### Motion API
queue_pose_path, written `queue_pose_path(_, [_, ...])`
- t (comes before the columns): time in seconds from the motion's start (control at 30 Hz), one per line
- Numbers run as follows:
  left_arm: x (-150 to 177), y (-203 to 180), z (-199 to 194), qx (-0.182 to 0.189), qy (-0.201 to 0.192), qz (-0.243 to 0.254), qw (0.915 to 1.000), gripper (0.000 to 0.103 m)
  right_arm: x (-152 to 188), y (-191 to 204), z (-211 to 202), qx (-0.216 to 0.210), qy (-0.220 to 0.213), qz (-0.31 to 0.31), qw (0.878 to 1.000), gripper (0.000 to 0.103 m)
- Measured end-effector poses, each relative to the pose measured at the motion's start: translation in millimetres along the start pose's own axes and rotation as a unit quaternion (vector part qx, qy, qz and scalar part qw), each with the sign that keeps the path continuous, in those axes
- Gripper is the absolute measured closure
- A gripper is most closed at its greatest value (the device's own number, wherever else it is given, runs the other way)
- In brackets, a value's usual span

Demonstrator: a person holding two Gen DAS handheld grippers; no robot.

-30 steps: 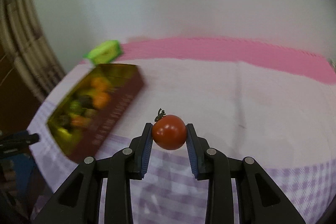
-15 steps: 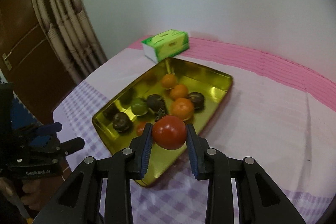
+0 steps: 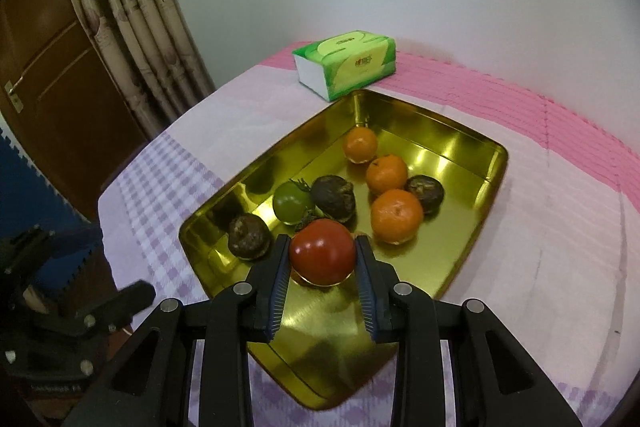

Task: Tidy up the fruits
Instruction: 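Carry the red tomato over the tin with the right gripper, then open the right gripper to drop the red tomato into the tin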

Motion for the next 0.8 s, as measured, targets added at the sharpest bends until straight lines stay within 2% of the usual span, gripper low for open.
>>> queue_pose_path(0.4, [-3,7,2,-0.012,0.001,-0.001,0.9999,0.02,-11,15,24,0.002,0.015,-0.017,1.0,0.07])
queue_pose_path(0.8, [-2,6,3,-0.011,0.003,0.003,0.9999,0.02,-13,16,29,0.007,0.015,-0.014,1.0,0.07])
Point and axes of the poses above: each gripper's, at about its wrist camera, not at the fingertips, and z roughly the way its jaws point, y to its left, x to its underside, the point moved 2 cm from there along z, roughly the way its jaws point, and after that the axes turned 3 degrees about -y, right-handed, at the moved point
